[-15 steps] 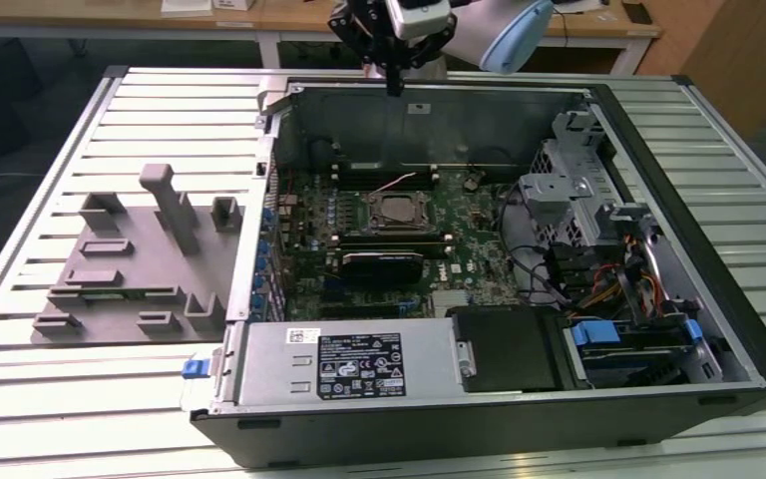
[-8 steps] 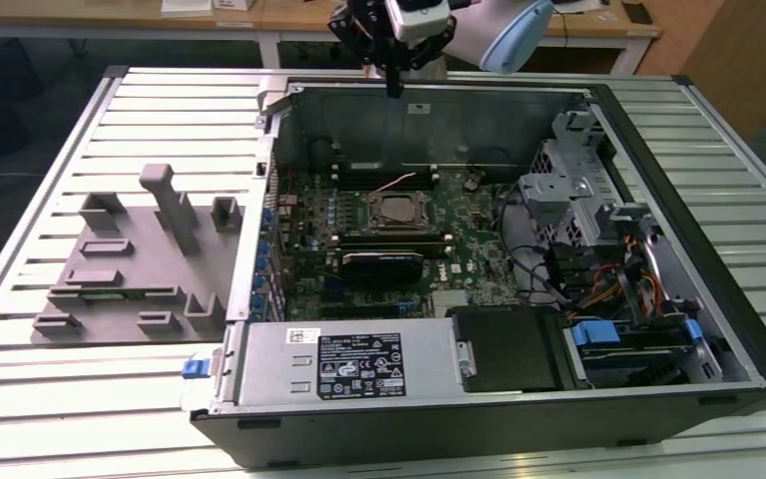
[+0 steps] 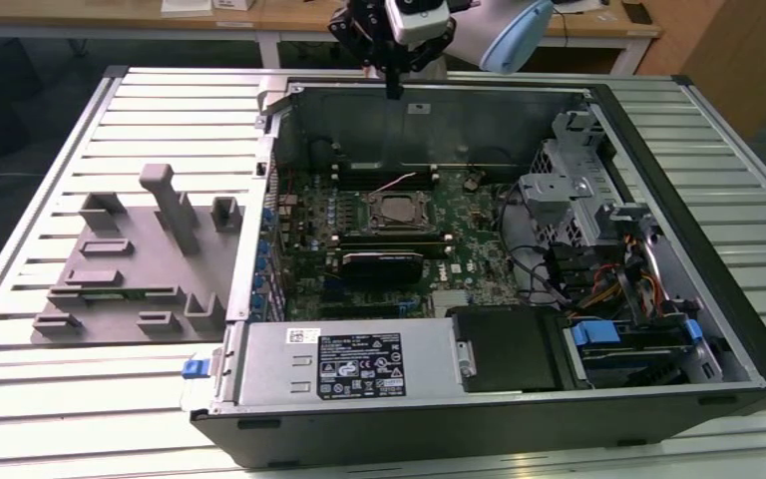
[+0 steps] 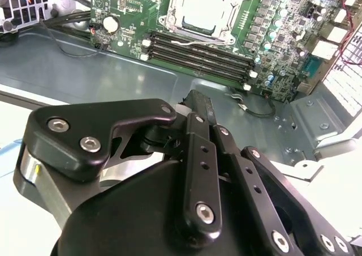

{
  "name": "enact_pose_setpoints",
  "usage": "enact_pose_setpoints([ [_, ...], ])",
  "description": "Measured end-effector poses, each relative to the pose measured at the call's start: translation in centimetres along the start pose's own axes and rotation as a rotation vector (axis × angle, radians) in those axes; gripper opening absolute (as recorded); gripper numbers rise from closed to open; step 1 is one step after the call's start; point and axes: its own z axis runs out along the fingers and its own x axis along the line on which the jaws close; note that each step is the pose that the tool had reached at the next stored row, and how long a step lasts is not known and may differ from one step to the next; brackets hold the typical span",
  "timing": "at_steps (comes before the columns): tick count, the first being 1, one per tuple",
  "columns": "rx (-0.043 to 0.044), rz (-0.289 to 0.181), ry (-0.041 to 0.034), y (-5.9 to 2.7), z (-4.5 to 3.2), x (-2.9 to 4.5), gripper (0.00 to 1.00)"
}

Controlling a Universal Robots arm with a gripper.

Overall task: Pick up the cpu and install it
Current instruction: 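Install the first cpu locking lever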

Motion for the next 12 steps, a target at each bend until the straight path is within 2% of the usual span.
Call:
enact_pose_setpoints([
  [12,-0.0001,0.000,0.0000,-0.04,0.29,0.02,0.11],
])
